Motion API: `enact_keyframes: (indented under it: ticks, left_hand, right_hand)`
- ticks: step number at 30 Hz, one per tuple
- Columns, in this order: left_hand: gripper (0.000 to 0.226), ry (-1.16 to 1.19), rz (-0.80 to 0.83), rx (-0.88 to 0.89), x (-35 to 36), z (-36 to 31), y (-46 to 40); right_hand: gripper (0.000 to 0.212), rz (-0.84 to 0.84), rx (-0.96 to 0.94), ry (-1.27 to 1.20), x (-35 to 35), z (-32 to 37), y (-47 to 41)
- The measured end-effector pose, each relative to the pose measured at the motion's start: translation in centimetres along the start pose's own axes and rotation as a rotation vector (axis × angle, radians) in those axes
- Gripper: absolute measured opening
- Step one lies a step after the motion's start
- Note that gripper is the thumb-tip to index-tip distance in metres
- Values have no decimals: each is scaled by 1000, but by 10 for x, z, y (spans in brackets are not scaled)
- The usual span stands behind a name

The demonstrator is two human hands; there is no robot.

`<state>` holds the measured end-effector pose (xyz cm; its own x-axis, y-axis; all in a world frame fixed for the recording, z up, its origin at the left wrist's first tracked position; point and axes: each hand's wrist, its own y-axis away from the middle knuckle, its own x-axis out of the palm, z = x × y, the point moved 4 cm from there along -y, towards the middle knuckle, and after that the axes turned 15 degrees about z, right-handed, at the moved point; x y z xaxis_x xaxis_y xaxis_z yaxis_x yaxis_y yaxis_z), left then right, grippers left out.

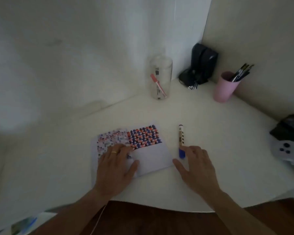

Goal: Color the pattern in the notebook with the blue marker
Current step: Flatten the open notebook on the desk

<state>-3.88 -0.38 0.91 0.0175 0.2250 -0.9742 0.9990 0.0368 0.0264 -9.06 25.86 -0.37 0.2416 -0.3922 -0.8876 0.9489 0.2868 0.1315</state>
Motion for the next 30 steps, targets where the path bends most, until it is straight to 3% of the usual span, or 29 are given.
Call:
enact_keyframes:
  ticks: [3, 9, 22, 30]
  left_hand:
    - [56, -39, -53, -33, 15, 2, -1]
    - [58, -91, -161, -17, 25, 0, 7]
    - [61, -84, -270, -36, 34, -4, 22]
    - [71, 68, -189, -78, 31, -7, 43]
  right_hand:
    - [54, -129, -40, 100, 15, -7, -2]
    - [53, -228, -58, 179, 26, -8, 3]
    - [45, -308, -88, 194, 32, -5, 16]
    - [41, -292, -61, 168, 24, 6, 39]
